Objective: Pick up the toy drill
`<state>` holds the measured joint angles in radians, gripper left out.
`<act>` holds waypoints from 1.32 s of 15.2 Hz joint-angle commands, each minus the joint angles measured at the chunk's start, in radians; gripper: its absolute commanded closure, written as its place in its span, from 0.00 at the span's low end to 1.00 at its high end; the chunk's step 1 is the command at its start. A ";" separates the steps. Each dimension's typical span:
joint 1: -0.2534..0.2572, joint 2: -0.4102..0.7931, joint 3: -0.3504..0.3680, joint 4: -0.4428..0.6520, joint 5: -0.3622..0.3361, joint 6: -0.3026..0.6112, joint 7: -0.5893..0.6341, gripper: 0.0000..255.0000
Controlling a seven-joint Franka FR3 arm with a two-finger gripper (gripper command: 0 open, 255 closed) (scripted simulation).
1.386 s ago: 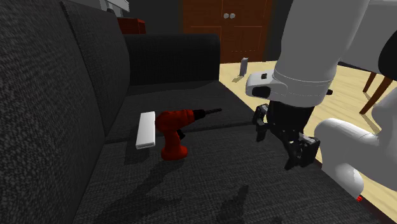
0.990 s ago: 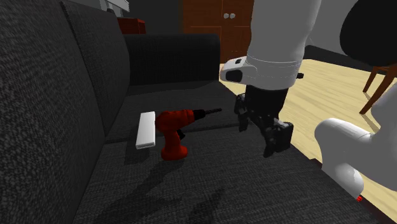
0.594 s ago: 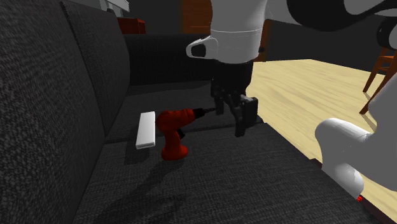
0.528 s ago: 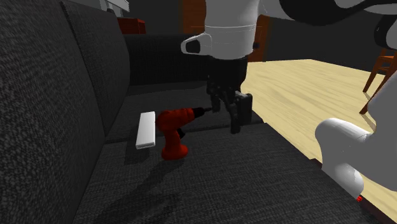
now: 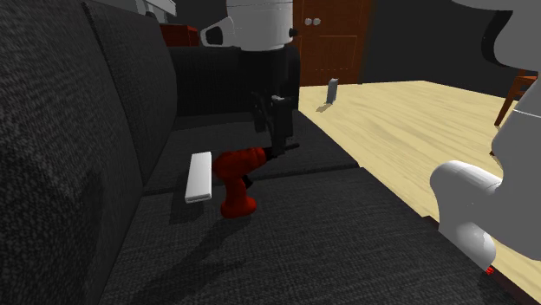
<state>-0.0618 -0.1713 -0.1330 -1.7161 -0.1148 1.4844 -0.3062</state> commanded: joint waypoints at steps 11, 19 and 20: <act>-0.001 -0.012 -0.002 -0.095 -0.001 0.083 0.007 1.00; -0.001 -0.007 -0.002 -0.063 0.000 0.056 0.004 1.00; -0.001 -0.004 -0.002 -0.045 0.000 0.042 0.002 1.00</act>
<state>-0.0627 -0.1782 -0.1347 -1.7761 -0.1152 1.5376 -0.3022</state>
